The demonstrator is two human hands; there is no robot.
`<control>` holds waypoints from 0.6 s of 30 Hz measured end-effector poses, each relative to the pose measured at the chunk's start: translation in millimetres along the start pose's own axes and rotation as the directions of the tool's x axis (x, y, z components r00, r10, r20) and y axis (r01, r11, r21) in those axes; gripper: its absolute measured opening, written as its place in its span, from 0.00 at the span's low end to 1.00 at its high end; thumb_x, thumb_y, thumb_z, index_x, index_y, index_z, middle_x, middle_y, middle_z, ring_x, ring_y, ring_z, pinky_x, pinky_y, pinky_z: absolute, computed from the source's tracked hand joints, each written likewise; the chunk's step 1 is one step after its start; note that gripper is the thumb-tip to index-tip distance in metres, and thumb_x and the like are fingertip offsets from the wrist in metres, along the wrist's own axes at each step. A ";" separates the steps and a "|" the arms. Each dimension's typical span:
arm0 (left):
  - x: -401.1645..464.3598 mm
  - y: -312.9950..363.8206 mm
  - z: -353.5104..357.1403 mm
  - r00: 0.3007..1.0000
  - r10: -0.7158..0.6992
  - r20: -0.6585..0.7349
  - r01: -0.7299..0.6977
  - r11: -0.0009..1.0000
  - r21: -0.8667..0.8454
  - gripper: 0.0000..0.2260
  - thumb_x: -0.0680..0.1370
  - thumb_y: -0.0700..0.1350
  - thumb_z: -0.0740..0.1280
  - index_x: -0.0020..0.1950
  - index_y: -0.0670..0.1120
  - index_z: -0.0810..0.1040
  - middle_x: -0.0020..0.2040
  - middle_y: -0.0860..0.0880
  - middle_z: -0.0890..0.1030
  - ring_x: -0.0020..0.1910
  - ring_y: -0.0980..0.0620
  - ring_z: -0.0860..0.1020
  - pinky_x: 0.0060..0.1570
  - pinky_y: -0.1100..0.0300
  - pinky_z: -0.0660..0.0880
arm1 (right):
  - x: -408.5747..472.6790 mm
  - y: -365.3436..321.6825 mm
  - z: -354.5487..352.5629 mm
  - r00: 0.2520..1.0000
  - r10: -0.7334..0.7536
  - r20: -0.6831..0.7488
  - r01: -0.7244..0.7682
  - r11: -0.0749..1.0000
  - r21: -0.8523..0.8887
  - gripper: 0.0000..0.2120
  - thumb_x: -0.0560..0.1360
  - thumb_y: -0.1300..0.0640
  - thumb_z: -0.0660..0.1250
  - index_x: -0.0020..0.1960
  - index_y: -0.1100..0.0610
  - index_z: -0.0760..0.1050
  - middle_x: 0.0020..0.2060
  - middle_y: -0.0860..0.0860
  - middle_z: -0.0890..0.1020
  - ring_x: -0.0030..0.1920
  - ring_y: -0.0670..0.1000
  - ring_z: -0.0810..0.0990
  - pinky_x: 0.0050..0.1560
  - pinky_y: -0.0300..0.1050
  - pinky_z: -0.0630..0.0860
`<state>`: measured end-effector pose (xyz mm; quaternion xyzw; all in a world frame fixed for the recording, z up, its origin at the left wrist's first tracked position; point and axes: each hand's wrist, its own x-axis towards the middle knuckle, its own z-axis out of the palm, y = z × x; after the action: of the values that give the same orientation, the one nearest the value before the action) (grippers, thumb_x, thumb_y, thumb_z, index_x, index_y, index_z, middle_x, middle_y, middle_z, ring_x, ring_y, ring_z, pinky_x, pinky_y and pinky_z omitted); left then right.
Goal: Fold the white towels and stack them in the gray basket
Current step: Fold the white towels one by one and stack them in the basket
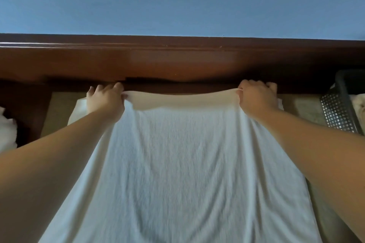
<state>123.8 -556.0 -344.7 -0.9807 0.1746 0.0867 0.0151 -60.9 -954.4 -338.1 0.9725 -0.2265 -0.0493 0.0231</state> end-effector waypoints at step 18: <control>30.1 -74.0 -31.9 0.906 -0.327 0.270 0.335 0.942 0.020 0.27 0.77 0.60 0.65 0.74 0.51 0.73 0.71 0.40 0.70 0.73 0.36 0.62 0.69 0.39 0.67 | -73.2 -133.6 24.8 0.905 0.146 0.399 -0.256 0.937 0.237 0.43 0.76 0.24 0.48 0.82 0.40 0.36 0.82 0.53 0.33 0.81 0.63 0.33 0.74 0.78 0.41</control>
<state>182.4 -498.7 -318.6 -0.9752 0.0009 0.2175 0.0398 -70.3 -802.8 -365.5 0.9092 -0.3313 -0.1990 -0.1551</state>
